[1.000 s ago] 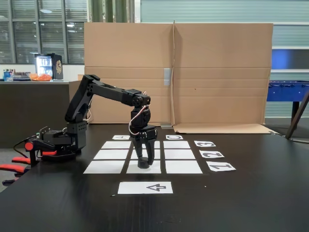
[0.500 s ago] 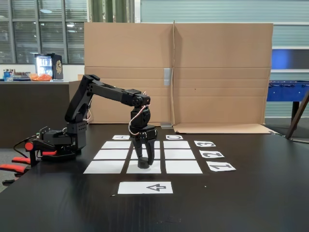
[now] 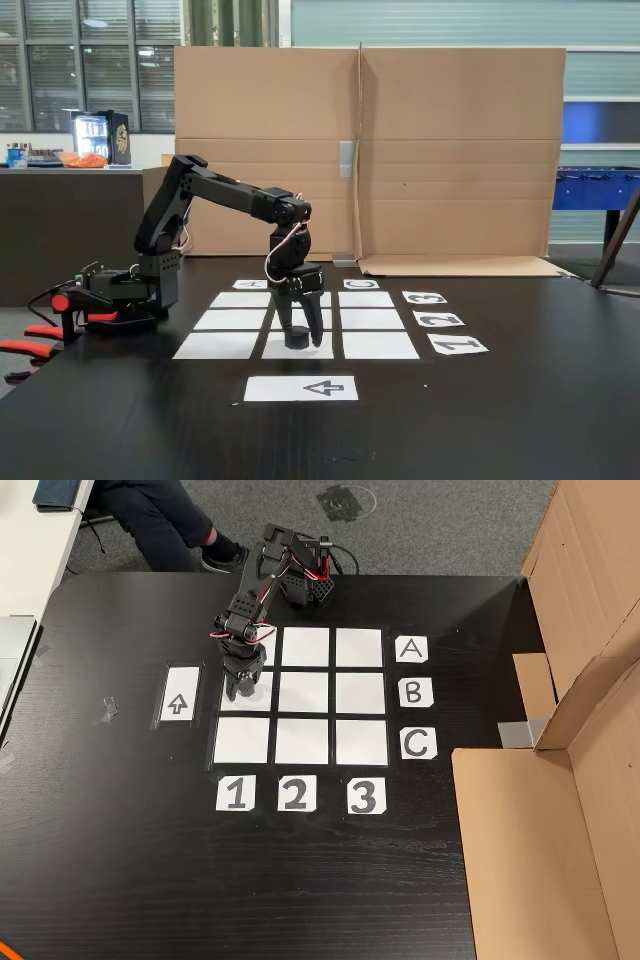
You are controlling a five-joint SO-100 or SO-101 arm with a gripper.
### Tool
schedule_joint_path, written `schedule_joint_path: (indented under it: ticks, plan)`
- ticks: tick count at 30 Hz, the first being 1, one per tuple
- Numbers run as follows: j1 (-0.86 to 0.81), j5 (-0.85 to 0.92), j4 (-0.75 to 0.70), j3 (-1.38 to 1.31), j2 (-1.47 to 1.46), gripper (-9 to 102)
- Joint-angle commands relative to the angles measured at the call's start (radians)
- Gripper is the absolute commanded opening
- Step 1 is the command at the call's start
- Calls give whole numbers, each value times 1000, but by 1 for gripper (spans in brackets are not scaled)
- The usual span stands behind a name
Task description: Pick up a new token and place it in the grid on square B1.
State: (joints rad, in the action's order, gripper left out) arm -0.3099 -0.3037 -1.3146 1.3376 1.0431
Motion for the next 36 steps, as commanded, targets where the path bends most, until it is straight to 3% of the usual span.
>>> schedule_joint_path:
  ticks: [1,23,36]
  plan:
    - [-5,-5,-6,5,66,35]
    - [46,-49,-61,38,449,39]
    - [-74,-43,-135,98,833,39]
